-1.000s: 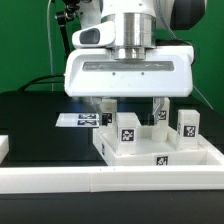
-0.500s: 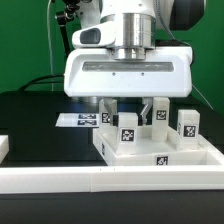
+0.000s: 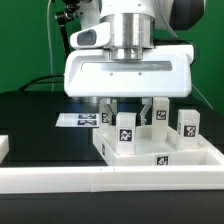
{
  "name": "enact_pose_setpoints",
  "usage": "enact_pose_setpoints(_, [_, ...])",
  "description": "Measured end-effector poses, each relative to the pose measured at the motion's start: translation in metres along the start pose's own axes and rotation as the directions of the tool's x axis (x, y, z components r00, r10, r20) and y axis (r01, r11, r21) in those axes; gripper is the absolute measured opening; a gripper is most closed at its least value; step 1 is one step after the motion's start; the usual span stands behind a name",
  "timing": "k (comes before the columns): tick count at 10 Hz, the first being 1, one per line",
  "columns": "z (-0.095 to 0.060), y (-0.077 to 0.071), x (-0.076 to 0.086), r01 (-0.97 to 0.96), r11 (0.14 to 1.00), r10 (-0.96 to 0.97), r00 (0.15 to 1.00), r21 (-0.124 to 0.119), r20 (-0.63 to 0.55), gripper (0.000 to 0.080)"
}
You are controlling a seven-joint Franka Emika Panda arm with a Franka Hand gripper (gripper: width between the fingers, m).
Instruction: Assemble square table
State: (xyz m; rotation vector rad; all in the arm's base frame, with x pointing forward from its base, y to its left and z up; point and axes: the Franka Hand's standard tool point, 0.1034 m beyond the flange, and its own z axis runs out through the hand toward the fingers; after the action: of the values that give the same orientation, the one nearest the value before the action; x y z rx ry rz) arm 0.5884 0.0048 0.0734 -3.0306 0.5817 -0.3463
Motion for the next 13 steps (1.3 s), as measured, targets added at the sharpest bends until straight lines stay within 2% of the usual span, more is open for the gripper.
enact_pose_setpoints(3, [-0.0003, 0.0005, -0.0001, -0.277, 0.961, 0.277, 0.961, 0.007, 0.001, 0.0289])
enact_pose_setpoints(6, [-0.0012, -0.0004, 0.0, -0.532, 0.847, 0.532, 0.847, 0.006, -0.002, 0.0291])
enact_pose_setpoints(8, [-0.0016, -0.0026, -0.0008, -0.634, 0.774, 0.634, 0.774, 0.007, -0.001, 0.0294])
enact_pose_setpoints(11, [-0.0027, -0.0073, -0.0024, -0.843, 0.538, 0.843, 0.538, 0.009, 0.004, 0.0298])
enact_pose_setpoints(13, [-0.0036, -0.0077, -0.0019, -0.914, 0.405, 0.914, 0.405, 0.012, 0.004, 0.03])
